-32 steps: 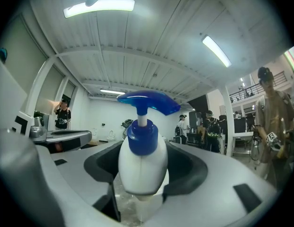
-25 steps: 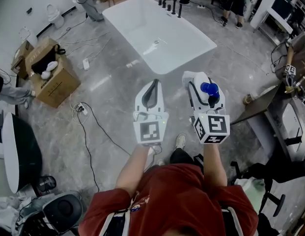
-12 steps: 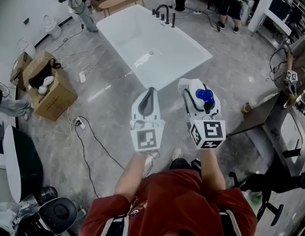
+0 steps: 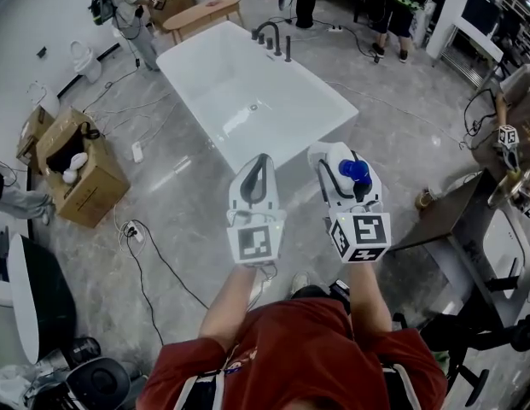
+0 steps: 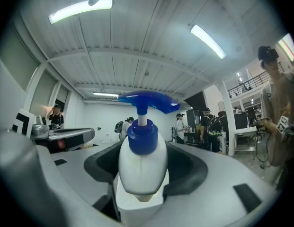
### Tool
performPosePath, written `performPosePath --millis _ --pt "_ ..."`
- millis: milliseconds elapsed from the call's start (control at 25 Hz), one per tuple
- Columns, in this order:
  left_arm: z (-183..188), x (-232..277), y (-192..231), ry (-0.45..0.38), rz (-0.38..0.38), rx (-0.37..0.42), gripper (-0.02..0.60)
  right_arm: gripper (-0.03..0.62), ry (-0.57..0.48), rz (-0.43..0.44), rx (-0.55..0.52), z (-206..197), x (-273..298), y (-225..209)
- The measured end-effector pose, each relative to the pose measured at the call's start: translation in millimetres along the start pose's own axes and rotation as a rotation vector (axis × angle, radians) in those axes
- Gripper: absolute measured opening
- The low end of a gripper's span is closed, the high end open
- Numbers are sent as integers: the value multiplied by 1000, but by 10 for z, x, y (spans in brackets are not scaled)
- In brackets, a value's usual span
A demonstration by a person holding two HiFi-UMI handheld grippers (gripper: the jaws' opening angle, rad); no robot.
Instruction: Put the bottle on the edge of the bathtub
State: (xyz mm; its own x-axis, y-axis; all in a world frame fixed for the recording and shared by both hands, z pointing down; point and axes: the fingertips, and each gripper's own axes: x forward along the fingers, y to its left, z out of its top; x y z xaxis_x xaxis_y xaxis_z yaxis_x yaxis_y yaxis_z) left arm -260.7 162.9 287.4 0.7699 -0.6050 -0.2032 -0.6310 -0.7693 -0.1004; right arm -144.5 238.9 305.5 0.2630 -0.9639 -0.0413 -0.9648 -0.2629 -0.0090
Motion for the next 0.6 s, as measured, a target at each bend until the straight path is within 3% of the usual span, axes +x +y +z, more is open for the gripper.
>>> performPosePath --millis 600 --pt "-151 759 -480 21 14 9 17 273 -8 4 31 -88 332 -864"
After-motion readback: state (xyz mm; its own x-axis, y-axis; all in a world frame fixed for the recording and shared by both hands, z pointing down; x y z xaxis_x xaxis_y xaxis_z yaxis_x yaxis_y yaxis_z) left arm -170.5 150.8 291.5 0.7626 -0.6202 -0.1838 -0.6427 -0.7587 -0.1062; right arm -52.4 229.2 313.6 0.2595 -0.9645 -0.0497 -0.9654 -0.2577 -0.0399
